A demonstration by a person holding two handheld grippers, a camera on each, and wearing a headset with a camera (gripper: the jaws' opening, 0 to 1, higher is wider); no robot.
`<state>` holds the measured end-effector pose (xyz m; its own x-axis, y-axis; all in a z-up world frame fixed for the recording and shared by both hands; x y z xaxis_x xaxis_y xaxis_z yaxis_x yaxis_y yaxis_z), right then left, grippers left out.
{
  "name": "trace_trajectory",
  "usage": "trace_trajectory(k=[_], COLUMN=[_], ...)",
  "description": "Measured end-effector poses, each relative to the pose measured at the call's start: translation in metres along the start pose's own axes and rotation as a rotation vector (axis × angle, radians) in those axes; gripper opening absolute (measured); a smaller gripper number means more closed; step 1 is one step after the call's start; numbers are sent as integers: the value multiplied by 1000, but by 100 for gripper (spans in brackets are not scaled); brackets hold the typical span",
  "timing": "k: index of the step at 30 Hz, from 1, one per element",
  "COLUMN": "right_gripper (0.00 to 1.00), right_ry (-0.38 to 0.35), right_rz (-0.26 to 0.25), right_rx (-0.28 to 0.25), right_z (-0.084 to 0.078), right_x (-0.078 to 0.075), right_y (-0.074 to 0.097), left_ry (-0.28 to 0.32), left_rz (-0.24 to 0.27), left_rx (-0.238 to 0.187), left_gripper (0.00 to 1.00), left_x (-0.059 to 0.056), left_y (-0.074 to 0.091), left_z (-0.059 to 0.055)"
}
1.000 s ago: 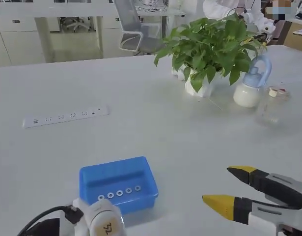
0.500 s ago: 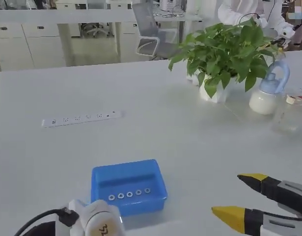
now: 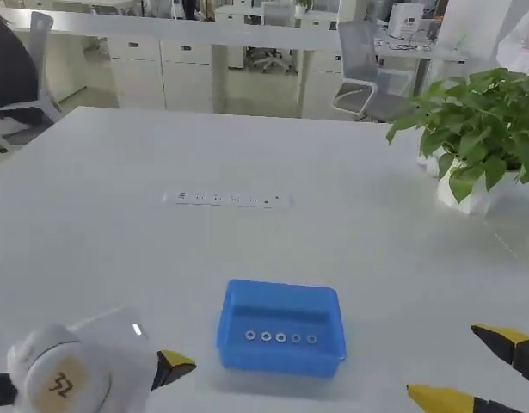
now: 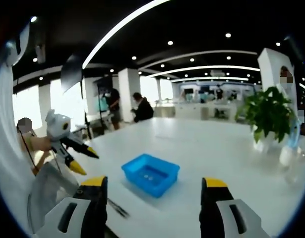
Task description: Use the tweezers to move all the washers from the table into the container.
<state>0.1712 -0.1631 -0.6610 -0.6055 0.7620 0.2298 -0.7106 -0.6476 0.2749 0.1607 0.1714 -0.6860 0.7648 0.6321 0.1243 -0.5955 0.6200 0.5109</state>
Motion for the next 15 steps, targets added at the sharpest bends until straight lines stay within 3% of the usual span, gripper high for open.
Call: trace_trajectory(k=[6, 12, 15], right_gripper=[86, 98, 99], right_ry=[-7, -18, -16], right_rz=[-19, -37, -41], right_rx=[-71, -138, -148], right_z=[5, 10, 11], right_x=[-3, -5, -6], right_y=[5, 8, 8], left_ry=[117, 130, 146], left_rz=[126, 215, 241], left_rx=[-183, -282, -316], left_gripper=[66, 83, 91], left_x=[-2, -5, -5], left_y=[19, 26, 27], left_z=[3, 10, 14])
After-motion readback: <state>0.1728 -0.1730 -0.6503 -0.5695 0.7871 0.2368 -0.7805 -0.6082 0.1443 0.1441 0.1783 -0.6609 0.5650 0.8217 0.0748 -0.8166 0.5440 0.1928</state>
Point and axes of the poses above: the centre of the closed fingertips' face, and the gripper's own axes: y roughly backward along the fingers, x roughly to its left, z roughly out of its top, the point moved 10 cm from there along y, roughly backward along the fingers, and after that the axes turned 9 degrees about -y, right-handed, at the moved point
